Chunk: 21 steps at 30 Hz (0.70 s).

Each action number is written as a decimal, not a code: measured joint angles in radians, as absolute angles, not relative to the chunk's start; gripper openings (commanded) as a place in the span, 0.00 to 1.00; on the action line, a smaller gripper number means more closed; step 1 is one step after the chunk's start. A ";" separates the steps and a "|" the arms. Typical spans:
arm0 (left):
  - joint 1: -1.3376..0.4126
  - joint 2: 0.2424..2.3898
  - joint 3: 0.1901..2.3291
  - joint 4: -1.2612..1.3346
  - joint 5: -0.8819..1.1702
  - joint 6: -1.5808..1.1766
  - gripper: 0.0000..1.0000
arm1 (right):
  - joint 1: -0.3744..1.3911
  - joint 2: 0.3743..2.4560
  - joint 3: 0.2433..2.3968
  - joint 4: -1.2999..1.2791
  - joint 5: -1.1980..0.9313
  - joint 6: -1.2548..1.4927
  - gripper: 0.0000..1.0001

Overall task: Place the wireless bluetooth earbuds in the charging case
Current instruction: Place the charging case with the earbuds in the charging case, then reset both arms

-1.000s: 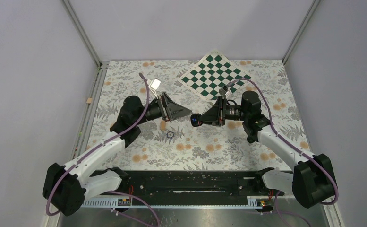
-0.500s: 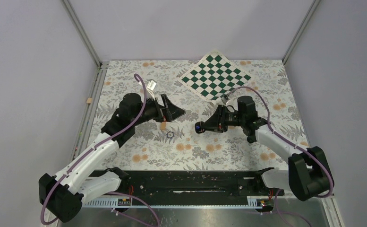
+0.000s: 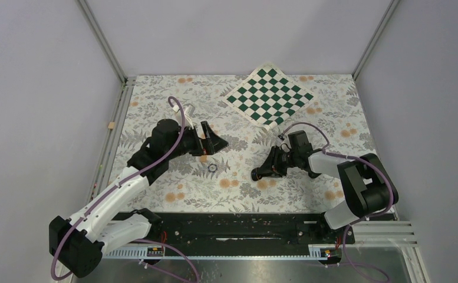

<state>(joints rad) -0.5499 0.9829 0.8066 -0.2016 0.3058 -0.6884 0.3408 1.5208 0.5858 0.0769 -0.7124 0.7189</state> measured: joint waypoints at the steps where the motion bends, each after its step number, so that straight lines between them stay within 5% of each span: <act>1: -0.550 0.982 0.806 -0.204 0.305 -0.688 0.99 | 0.340 1.532 0.586 0.072 -0.703 0.710 0.00; 3: -0.550 0.981 0.801 -0.205 0.303 -0.688 0.99 | 0.339 1.548 0.586 0.060 -0.688 0.691 0.03; 6: -0.550 0.981 0.786 -0.215 0.297 -0.688 0.99 | 0.336 1.556 0.588 0.056 -0.681 0.674 0.44; 12: -0.550 0.985 0.775 -0.226 0.294 -0.688 0.99 | 0.329 1.530 0.590 0.017 -0.636 0.656 0.87; 21: -0.550 1.001 0.809 -0.353 0.197 -0.634 0.99 | 0.326 1.283 0.737 -0.359 -0.375 0.539 1.00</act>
